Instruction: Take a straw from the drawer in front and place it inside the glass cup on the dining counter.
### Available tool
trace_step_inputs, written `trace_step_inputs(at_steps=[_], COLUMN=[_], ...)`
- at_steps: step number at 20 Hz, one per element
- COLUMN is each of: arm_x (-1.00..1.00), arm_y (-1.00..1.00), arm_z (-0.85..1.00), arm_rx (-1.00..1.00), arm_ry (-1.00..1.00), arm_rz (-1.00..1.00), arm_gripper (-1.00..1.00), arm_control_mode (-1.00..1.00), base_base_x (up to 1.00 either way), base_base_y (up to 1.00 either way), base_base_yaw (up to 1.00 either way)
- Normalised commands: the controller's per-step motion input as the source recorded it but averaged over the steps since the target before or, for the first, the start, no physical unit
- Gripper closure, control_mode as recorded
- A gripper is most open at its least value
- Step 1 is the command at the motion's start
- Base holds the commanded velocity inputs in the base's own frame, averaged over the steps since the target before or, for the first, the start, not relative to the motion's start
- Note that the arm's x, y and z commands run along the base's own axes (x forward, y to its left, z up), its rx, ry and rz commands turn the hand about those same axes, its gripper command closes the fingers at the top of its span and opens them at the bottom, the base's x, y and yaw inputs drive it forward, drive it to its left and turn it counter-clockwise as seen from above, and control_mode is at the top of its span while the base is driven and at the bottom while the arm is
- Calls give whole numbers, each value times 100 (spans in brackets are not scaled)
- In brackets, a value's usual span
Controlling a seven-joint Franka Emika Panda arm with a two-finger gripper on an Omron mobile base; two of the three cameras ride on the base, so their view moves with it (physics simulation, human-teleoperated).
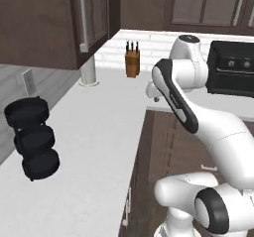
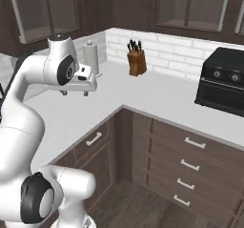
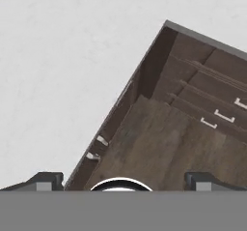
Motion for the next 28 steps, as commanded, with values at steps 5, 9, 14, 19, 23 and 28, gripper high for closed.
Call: trace_step_inputs(at_steps=[5, 9, 14, 19, 23, 28], arm_x=[0, 1, 12, 16, 10, 2], arm_y=[7, -33, -82, -86, -68, -34], arm_z=[0, 0, 0, -33, -65, -86], arm_rx=[13, 36, 49, 55, 59, 55], arm_ry=[11, 21, 17, 14, 9, 1], arm_rz=[-18, -16, -8, -7, -7, -3], arm_gripper=[-100, -100, -100, -100, -100, -100], arm_control_mode=[-100, -100, -100, -100, -100, -100], base_base_x=[0, 0, 0, 0, 0, 0], base_base_y=[24, 0, 0, 0, 0, 0], base_base_yaw=[-15, 0, 0, 0, 0, 0])
